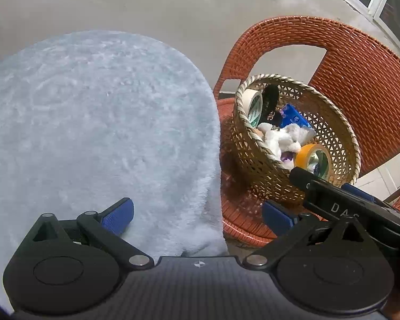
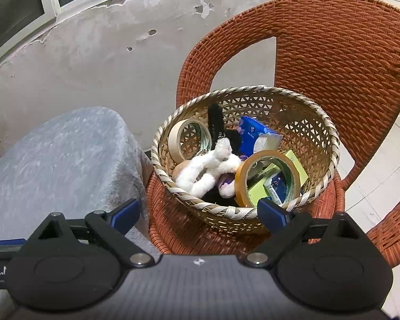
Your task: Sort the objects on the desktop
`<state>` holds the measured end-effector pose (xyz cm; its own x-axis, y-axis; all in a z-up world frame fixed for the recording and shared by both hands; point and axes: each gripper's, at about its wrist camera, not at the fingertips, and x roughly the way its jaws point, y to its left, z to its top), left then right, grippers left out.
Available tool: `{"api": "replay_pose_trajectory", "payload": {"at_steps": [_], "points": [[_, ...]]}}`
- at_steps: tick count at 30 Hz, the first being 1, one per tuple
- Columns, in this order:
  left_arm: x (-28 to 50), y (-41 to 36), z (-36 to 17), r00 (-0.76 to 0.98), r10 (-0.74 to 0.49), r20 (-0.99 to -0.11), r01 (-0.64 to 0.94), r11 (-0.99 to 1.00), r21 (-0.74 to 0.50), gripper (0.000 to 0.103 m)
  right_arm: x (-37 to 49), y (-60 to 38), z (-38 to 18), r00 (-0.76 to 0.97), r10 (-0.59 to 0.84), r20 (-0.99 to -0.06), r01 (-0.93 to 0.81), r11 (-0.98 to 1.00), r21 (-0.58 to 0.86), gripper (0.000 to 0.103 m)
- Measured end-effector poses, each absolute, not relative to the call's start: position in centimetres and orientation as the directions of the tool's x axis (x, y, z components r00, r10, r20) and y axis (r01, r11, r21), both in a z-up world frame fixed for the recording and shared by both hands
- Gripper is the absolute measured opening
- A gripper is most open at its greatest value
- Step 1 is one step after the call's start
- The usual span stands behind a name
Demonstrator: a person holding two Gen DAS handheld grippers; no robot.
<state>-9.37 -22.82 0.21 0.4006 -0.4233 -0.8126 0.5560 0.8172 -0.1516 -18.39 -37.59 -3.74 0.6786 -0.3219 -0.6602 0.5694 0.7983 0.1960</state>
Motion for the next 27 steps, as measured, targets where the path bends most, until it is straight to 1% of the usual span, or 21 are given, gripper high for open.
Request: {"api": "replay_pose_trajectory", "payload": {"at_steps": [14,27], "points": [[-8.7,-22.3,-0.4,0.404,-0.378,-0.833,0.526,0.841,-0.126,0.102,-18.3,-37.1,-3.9,0.68,-0.305,-0.667,0.554,0.809,0.196,0.094],[-7.5,-20.3,-0.8,0.434,-0.351,-0.83,0.483,0.868,-0.115,0.102,-17.4,-36.1,-4.3,0.688,-0.272,-0.673,0.52,0.832,0.195,0.094]]}}
